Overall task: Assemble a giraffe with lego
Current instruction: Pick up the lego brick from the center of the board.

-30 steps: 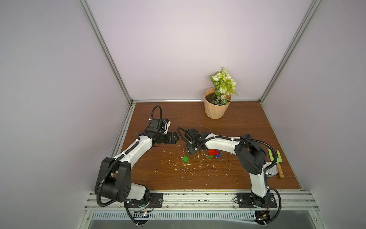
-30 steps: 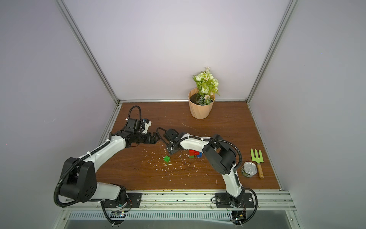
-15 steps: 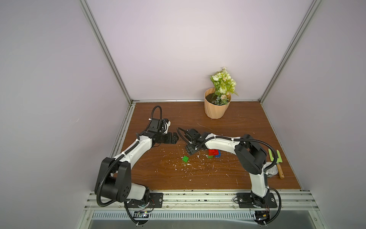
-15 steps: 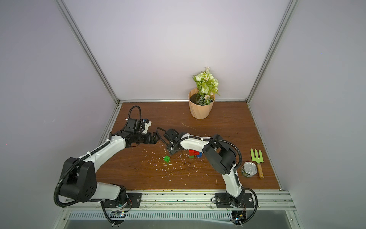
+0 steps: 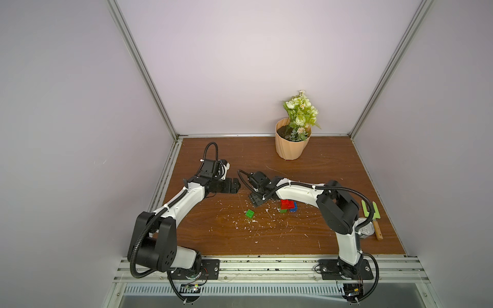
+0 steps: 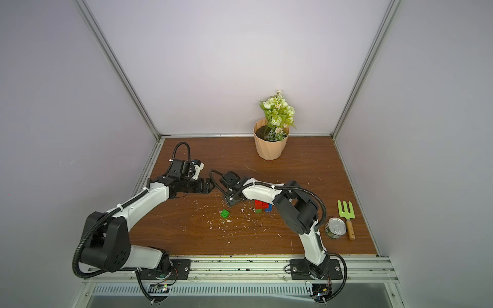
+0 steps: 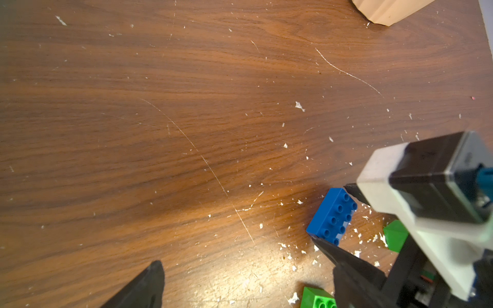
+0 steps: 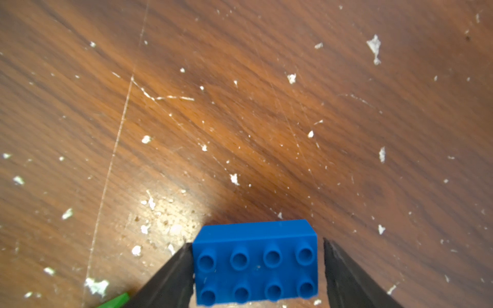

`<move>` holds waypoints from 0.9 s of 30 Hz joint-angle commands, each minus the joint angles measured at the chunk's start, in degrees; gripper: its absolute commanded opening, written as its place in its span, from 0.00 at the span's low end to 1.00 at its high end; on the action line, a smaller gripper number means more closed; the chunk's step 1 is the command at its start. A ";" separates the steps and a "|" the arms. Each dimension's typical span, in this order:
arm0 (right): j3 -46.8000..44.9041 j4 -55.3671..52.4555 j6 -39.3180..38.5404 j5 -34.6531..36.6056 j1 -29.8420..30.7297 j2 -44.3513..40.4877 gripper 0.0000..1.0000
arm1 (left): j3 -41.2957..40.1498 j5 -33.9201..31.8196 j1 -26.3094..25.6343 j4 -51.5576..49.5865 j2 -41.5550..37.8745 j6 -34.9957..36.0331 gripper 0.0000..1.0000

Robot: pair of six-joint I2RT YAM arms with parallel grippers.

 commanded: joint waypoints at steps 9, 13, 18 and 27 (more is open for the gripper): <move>1.88 -1.53 -0.25 0.61 -0.39 -0.05 0.64 | 1.58 0.53 0.76 -0.77 0.16 -0.33 0.99; 3.23 -3.54 1.04 0.69 -0.55 -0.75 0.60 | 1.39 1.86 0.70 -0.27 -0.50 -0.08 1.00; 7.58 -9.35 3.89 1.73 -0.75 -1.91 0.59 | 0.62 6.08 0.73 1.86 -3.05 0.25 0.99; 17.22 -24.47 12.42 4.39 -0.83 -3.84 0.57 | -1.04 13.40 0.10 6.04 -7.48 0.37 0.99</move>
